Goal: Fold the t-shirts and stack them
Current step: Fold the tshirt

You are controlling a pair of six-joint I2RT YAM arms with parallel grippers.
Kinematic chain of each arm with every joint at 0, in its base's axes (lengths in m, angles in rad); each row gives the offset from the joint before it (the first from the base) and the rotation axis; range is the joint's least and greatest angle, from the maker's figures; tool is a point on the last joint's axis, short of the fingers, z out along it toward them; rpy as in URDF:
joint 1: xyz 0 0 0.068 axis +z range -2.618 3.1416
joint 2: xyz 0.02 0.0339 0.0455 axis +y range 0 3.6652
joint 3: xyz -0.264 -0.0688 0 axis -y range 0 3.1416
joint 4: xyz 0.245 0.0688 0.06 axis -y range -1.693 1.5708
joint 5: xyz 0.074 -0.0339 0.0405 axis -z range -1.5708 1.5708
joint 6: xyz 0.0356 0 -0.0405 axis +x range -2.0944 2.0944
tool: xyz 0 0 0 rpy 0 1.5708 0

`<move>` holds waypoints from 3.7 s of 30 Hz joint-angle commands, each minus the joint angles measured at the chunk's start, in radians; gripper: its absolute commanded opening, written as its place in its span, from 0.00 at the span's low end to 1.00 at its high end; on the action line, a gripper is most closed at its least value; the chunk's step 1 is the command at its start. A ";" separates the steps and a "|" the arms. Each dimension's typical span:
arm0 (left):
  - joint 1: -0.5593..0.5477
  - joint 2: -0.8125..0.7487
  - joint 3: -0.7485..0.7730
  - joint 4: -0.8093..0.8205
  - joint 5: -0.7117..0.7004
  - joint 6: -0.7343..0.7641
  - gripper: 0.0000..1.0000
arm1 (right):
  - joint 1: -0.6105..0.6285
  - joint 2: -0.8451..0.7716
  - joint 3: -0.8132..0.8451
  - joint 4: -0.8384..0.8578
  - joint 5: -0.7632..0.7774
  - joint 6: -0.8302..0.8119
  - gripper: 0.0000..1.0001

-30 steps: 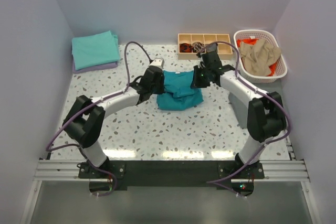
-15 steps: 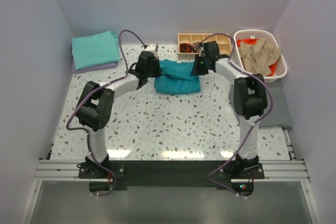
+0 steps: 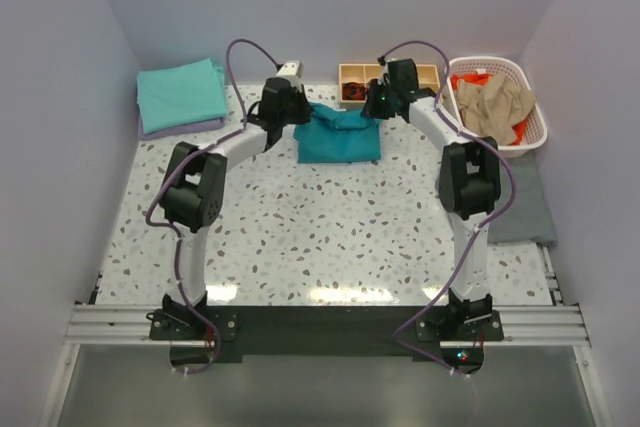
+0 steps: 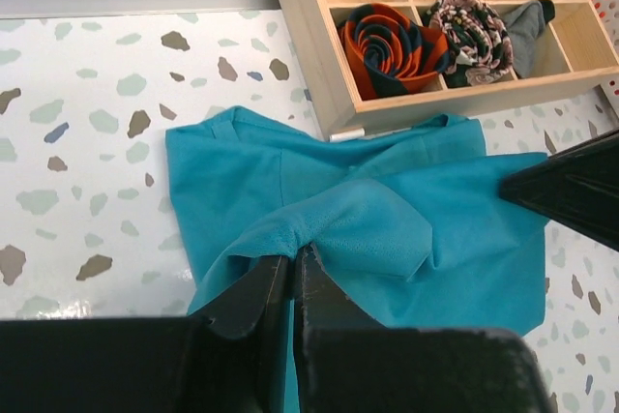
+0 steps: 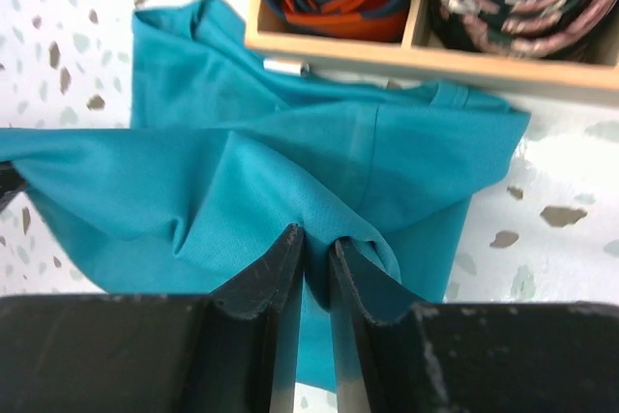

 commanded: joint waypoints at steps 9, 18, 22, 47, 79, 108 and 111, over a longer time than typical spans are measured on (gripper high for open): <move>0.083 0.269 0.278 0.044 0.210 -0.061 0.14 | -0.033 0.174 0.272 -0.012 0.137 -0.023 0.24; 0.114 0.208 0.213 0.079 0.073 -0.050 1.00 | -0.035 0.049 0.086 0.123 0.128 -0.031 0.47; 0.125 0.096 0.134 0.096 -0.002 0.005 1.00 | -0.035 -0.051 -0.033 0.147 0.113 -0.044 0.48; 0.080 0.133 0.065 0.128 0.335 -0.075 1.00 | 0.008 0.004 0.000 0.049 -0.200 0.015 0.49; -0.112 -0.353 -0.717 0.093 0.117 -0.165 1.00 | 0.161 -0.484 -0.751 0.068 -0.030 0.029 0.47; -0.112 -0.252 -0.409 0.082 0.111 -0.027 1.00 | 0.158 -0.407 -0.572 0.074 0.065 -0.041 0.49; -0.102 -0.215 -0.389 0.102 0.117 -0.020 1.00 | 0.151 -0.366 -0.544 0.081 0.093 -0.049 0.49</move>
